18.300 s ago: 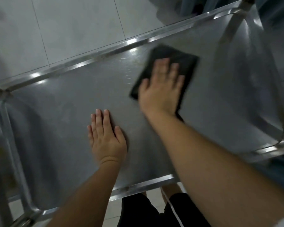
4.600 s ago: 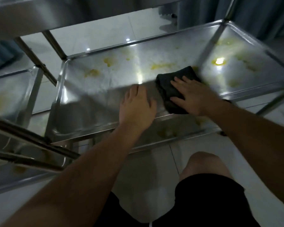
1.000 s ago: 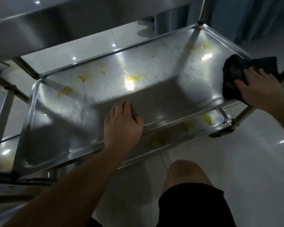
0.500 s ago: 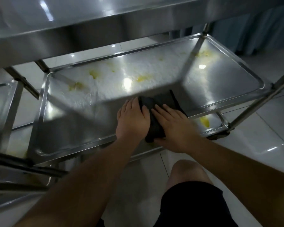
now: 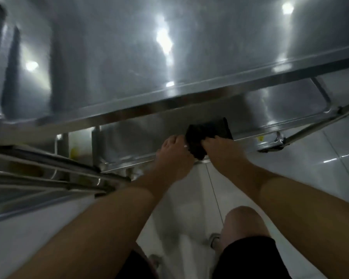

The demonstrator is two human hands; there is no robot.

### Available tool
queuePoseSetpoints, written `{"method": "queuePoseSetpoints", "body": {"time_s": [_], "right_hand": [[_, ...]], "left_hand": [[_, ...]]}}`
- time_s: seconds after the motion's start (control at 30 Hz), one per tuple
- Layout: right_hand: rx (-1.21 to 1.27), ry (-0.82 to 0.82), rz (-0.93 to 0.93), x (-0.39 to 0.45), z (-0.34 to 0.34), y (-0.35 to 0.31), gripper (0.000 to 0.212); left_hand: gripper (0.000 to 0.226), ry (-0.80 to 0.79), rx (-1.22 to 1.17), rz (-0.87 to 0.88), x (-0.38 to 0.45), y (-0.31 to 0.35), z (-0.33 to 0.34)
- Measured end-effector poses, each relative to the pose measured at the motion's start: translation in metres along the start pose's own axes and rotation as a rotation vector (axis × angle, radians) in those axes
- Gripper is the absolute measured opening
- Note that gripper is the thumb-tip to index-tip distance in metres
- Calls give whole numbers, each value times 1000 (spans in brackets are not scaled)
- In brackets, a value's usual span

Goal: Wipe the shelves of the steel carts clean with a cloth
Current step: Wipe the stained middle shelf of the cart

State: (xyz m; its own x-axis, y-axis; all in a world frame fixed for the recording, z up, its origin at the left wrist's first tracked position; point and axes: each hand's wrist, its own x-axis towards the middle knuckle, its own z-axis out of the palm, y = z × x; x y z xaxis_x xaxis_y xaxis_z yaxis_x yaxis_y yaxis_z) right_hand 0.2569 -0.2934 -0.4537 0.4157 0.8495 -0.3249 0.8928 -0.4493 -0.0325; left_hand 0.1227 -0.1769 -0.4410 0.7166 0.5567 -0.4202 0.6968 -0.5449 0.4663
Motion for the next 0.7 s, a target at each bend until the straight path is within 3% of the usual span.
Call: {"method": "queuePoseSetpoints", "body": {"time_s": [0.17, 0.3, 0.53, 0.7], "right_hand": [[-10, -252, -77, -50, -52, -21, 19], [-55, -590, -85, -112, -99, -43, 33], [-2, -672, -26, -221, -203, -45, 38], [22, -633, 53, -271, -274, -45, 44]], "left_hand": [[67, -179, 141, -145, -76, -1, -34], [67, -334, 175, -232, -149, 15, -66], [50, -469, 279, -135, -271, 78, -129], [48, -408, 314, -80, -317, 126, -174]]}}
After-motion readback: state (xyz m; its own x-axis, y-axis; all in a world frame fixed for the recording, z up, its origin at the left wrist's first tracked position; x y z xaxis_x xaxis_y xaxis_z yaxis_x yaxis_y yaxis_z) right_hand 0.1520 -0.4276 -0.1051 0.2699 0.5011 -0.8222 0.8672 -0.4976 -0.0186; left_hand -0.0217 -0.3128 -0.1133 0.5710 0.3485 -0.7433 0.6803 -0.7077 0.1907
